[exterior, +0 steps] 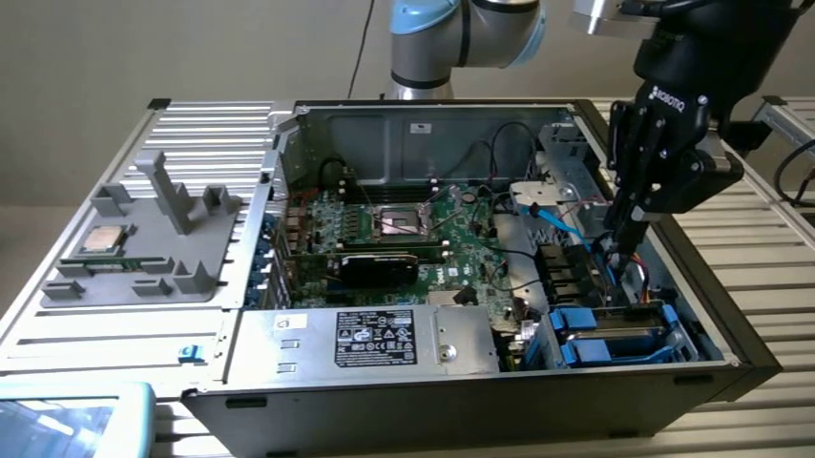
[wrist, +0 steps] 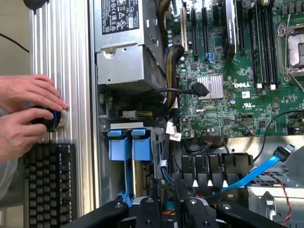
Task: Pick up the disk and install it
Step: 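Insert the first disk wire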
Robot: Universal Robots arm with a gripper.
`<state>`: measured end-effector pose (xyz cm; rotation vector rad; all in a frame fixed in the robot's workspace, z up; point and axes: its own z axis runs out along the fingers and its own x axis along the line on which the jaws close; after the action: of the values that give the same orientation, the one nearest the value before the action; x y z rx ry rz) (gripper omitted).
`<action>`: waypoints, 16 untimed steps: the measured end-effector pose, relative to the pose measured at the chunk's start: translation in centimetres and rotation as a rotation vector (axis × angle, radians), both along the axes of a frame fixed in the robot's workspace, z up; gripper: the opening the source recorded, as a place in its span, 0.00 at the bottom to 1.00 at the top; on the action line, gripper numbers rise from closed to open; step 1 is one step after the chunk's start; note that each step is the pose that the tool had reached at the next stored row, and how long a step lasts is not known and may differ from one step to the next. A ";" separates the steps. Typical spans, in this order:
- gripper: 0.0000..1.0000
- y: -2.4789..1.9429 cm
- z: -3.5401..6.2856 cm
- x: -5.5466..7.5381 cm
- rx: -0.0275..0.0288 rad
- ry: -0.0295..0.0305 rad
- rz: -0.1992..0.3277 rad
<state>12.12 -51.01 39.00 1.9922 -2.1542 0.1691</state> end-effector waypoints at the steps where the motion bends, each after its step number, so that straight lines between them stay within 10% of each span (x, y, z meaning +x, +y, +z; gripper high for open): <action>1: 0.25 0.00 -0.06 0.0 -0.0001 0.0015 0.000; 6: 0.25 -0.01 -0.28 0.2 -0.0001 0.0177 0.000; 16: 0.25 -0.28 -0.64 0.5 0.0066 0.0219 0.000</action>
<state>12.66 -51.28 38.35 1.9881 -2.1442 0.1397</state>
